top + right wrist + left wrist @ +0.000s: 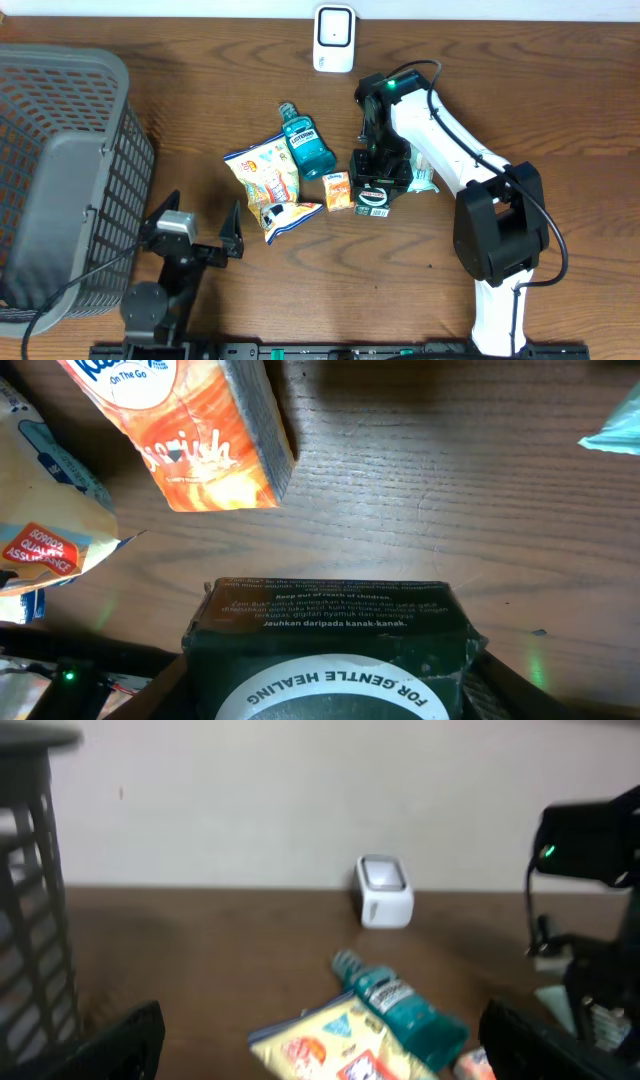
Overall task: Scan the item barcode
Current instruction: 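Lift the Zam-Buk box with the right gripper toward the scanner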
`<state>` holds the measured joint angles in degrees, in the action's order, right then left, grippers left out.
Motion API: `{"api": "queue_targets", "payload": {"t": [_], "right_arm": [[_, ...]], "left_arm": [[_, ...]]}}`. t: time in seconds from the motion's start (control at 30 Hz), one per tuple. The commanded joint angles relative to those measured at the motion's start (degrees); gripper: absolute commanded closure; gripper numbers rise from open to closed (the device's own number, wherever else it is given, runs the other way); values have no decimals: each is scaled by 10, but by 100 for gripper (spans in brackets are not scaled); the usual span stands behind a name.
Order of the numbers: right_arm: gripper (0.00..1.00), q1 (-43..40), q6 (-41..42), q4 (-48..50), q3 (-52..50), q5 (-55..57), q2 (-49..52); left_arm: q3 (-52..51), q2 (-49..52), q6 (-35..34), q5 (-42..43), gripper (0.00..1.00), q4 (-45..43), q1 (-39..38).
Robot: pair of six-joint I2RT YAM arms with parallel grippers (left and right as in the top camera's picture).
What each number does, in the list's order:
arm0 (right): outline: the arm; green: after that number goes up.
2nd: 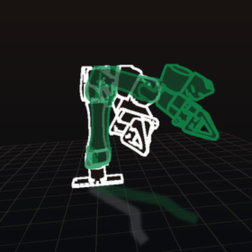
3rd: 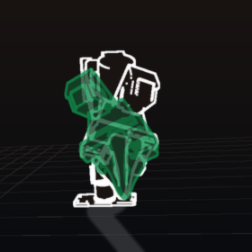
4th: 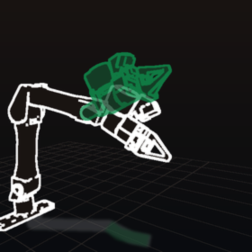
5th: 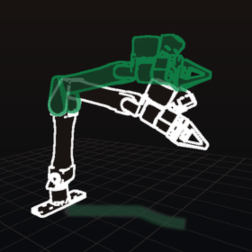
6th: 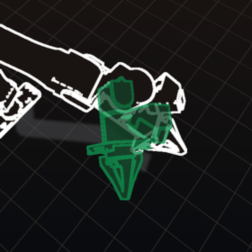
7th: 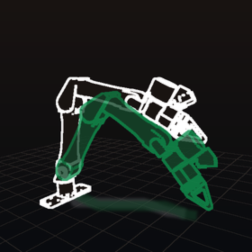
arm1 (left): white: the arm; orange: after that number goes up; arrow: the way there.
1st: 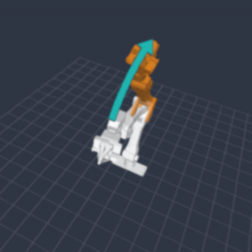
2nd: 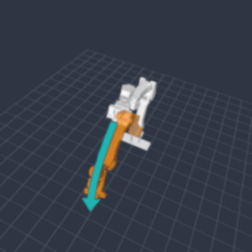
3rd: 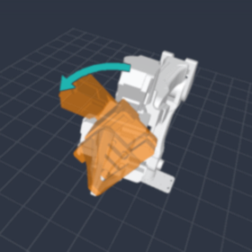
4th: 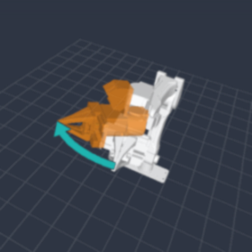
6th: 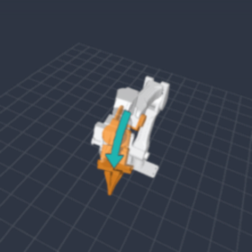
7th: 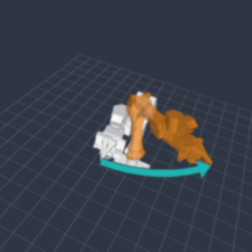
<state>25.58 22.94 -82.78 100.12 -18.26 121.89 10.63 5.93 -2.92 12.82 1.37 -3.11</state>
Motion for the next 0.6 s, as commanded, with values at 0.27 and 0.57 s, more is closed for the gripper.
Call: {"api": "queue_targets", "payload": {"t": [0.27, 0.57], "right_arm": [[69, 0, -4, 2, 10, -7, -2], [69, 0, -3, -15, 10, -70, -2]], "left_arm": [[0, -55, 6, -50, 2, 49, -2], [-3, -53, 5, -94, 2, 194, -2]]}}
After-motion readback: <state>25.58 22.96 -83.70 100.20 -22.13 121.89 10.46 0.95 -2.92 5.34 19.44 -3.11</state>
